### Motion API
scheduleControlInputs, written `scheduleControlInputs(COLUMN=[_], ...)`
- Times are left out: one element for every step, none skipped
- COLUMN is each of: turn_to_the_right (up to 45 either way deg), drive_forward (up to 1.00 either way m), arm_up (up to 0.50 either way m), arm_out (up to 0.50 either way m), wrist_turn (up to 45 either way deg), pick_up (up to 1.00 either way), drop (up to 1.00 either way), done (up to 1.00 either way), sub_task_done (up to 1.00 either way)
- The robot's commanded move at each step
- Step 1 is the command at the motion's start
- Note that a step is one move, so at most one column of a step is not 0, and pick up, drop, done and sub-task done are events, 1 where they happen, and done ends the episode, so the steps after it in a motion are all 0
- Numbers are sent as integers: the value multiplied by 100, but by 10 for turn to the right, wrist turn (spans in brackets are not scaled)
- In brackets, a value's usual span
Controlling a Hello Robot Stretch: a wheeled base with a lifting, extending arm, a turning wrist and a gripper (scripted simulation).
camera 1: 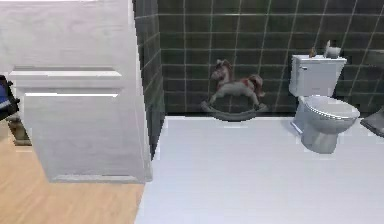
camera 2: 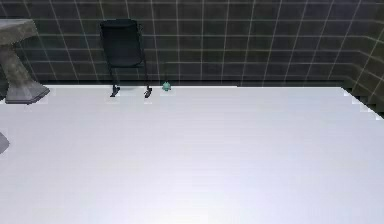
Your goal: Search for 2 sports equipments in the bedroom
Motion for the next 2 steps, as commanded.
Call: scheduleControlInputs(turn_to_the_right=[-90, 0], drive_forward=[0, 50], arm_up=[0, 0], arm_out=[0, 0], wrist_turn=[0, 0], pick_up=[0, 0], drop=[0, 0], done=[0, 0], sub_task_done=[0, 0])
